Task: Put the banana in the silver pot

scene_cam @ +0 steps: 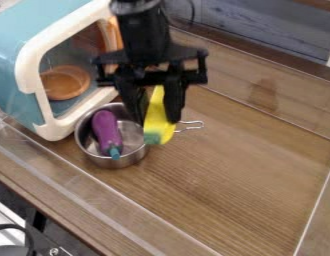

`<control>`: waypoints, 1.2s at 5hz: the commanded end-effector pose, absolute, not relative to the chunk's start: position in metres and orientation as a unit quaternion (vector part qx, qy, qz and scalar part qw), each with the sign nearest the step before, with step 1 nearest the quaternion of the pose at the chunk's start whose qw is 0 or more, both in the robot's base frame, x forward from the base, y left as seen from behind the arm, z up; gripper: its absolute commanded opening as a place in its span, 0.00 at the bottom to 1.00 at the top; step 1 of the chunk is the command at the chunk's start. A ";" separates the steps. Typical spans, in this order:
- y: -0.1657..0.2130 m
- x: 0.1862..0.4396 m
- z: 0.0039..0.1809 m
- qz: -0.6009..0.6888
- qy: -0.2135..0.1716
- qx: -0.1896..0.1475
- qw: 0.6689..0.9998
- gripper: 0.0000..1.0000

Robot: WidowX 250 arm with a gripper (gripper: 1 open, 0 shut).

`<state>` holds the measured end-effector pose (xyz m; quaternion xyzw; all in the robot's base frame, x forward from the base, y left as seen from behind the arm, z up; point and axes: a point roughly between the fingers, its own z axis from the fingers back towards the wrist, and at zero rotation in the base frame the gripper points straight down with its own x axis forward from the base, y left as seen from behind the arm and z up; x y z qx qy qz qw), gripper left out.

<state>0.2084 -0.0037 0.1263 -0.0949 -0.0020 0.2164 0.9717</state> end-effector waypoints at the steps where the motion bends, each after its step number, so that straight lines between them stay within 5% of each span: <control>1: 0.006 0.212 0.130 0.202 -0.022 -0.099 0.974 0.00; 6: 0.012 0.232 0.130 0.184 -0.026 -0.098 0.978 0.00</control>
